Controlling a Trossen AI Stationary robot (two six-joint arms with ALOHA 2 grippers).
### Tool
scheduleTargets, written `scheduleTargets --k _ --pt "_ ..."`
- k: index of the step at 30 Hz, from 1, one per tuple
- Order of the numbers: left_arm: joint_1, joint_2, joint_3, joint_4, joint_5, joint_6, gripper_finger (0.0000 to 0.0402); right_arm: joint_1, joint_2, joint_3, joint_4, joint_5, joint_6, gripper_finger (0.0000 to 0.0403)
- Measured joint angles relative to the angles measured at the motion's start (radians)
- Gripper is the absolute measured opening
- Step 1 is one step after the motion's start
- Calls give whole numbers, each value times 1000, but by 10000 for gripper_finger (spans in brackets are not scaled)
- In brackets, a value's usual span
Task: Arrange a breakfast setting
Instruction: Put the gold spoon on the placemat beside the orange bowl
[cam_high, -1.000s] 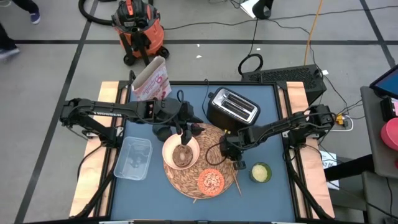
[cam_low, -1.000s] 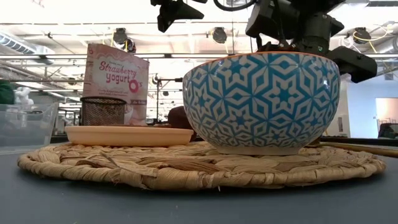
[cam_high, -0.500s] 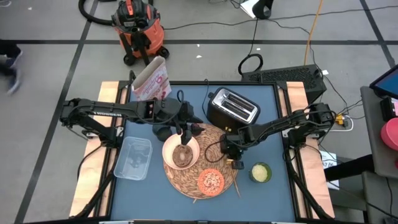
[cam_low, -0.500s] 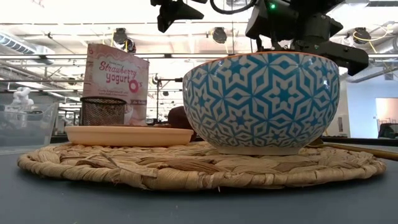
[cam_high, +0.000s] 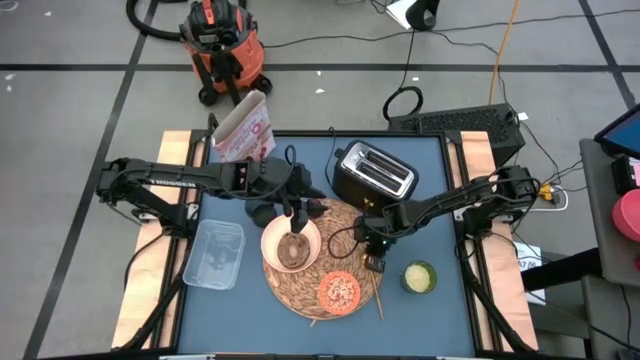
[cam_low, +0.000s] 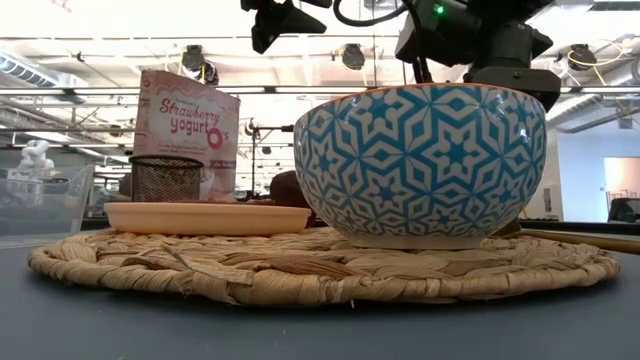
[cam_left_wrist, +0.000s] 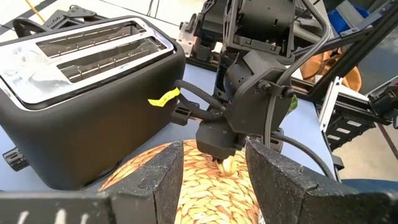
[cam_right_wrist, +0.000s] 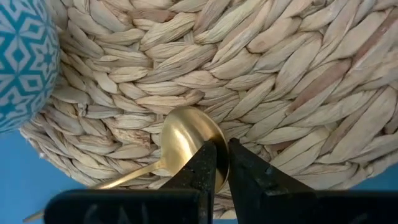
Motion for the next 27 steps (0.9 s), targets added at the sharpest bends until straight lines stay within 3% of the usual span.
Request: scheduleTargets --k 21,27 --pt "-4 0 0 0 0 1 179 0 -1 0 4 0 227 10" --pt "-22 0 0 0 0 14 179 0 0 0 3 4 227 20"
